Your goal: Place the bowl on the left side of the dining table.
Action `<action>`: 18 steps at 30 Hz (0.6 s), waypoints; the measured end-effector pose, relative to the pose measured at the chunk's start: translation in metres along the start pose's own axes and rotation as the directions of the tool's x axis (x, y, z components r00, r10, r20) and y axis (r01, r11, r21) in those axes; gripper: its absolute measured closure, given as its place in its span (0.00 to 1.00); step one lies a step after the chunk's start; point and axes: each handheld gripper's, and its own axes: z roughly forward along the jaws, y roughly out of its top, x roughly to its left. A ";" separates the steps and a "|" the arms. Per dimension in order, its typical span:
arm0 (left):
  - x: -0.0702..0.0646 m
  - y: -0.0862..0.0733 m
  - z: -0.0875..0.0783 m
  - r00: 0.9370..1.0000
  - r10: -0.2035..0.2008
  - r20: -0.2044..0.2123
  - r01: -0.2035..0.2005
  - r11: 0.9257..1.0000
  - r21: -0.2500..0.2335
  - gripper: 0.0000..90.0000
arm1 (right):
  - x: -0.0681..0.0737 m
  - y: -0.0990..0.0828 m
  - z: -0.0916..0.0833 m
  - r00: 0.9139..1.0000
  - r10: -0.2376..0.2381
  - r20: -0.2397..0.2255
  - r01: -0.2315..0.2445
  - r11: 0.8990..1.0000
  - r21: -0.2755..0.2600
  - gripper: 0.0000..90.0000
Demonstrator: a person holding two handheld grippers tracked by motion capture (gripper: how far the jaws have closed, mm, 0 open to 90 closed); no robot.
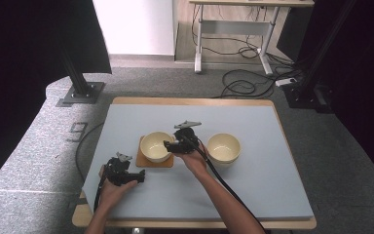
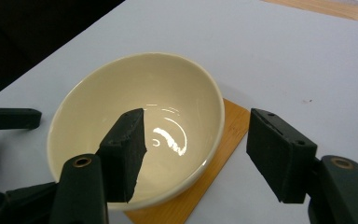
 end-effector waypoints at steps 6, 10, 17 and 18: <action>0.000 0.000 0.000 1.000 0.002 0.000 -0.002 1.000 0.001 0.00 | -0.004 0.001 -0.014 1.000 -0.001 0.002 0.001 1.000 -0.017 0.41; 0.000 0.000 0.000 1.000 0.002 0.000 -0.002 1.000 0.002 0.00 | -0.008 0.000 -0.026 1.000 -0.026 0.015 0.027 0.999 -0.028 0.41; 0.000 0.000 0.000 1.000 0.001 -0.001 -0.001 1.000 -0.001 0.00 | -0.016 -0.007 -0.050 0.998 -0.064 0.029 0.066 0.994 -0.083 0.44; 0.000 0.000 0.000 1.000 0.002 -0.001 -0.002 1.000 -0.001 0.00 | -0.017 -0.009 -0.053 0.997 -0.073 0.036 0.075 0.994 -0.080 0.43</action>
